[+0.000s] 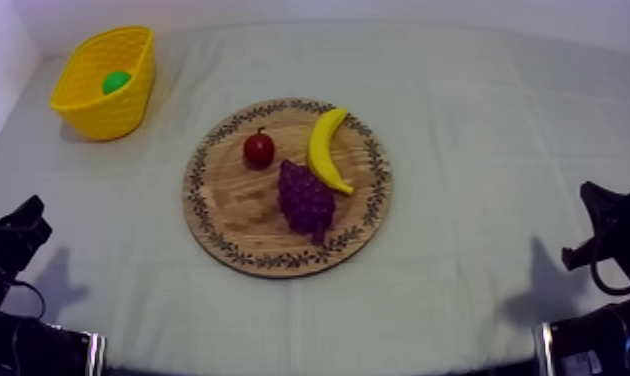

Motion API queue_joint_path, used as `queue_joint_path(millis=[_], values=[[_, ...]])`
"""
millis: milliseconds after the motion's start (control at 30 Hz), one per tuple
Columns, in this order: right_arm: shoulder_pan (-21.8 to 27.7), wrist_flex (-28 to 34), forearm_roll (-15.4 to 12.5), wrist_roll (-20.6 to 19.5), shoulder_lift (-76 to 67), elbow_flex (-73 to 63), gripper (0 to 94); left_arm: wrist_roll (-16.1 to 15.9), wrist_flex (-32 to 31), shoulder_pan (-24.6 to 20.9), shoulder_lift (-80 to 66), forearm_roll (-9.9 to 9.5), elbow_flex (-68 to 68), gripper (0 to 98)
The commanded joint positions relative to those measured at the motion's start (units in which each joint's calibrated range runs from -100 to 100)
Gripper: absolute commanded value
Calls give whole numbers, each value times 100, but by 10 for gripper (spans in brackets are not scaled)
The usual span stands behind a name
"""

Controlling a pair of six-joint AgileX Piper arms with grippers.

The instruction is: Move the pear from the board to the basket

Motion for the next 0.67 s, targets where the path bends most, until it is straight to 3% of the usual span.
queue_joint_path(millis=[0,200,633], values=[[-1,2,-1,1,-3,-2,4,92,-78,6,-11,-15,39,1],[-1,2,-1,2,-3,-2,4,66,-608,16,-19,-137,221,1],[-1,2,-1,3,-3,-2,4,7,-696,17,-20,-157,252,1]])
